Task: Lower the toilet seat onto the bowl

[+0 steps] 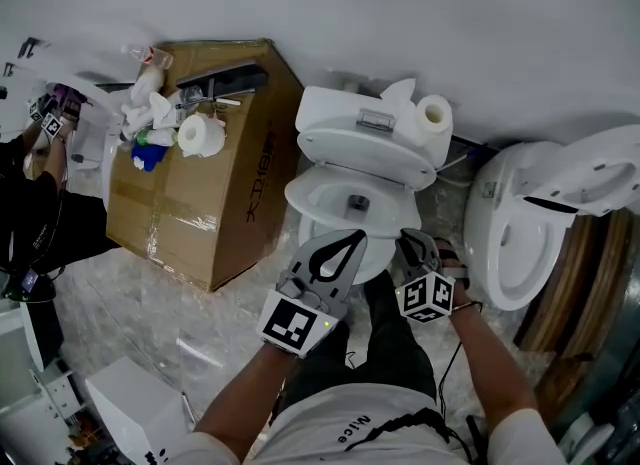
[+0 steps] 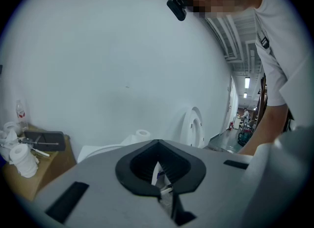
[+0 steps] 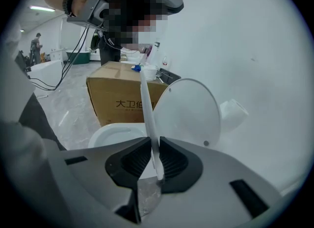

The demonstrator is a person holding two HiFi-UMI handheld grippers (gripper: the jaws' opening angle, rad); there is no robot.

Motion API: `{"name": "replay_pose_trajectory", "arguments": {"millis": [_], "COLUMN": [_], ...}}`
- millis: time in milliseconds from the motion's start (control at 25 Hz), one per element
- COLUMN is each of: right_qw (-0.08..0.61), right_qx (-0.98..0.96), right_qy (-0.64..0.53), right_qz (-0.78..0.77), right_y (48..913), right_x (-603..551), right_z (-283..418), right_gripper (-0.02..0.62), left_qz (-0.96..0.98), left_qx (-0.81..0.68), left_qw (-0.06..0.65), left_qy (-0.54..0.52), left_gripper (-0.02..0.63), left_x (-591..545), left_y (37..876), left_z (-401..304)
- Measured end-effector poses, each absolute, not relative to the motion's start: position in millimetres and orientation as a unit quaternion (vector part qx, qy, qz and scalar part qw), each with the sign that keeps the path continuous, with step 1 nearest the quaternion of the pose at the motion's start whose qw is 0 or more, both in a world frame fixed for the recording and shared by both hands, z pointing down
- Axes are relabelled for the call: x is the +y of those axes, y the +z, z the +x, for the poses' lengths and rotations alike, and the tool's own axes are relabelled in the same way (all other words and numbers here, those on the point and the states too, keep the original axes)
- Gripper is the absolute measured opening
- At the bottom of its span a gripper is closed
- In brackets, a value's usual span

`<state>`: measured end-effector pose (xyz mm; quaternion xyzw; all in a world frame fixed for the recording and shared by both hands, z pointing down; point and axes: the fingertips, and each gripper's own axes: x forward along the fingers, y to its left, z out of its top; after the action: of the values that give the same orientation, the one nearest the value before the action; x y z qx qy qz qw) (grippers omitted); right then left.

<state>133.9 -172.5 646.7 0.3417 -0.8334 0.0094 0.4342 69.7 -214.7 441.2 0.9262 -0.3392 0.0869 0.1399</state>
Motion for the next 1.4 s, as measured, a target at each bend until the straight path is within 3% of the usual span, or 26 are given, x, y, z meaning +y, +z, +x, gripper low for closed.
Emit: {"name": "replay_pose_trajectory", "arguments": {"millis": [600, 1400], "right_qw": [0.479, 0.543], "right_qx": [-0.799, -0.762], "right_qy": [0.013, -0.042], "right_qz": [0.362, 0.349], "right_y": [694, 818], "right_x": [-87, 13], "right_z": [103, 65], "right_gripper": [0.061, 0.099], "left_qz": [0.921, 0.919], "left_qx": [-0.347, -0.331], "left_qw": [0.158, 0.186], "left_qy": [0.082, 0.107], "left_gripper": [0.009, 0.009], "left_x": [-126, -31], "left_y": [473, 585], "left_z": [-11, -87]}}
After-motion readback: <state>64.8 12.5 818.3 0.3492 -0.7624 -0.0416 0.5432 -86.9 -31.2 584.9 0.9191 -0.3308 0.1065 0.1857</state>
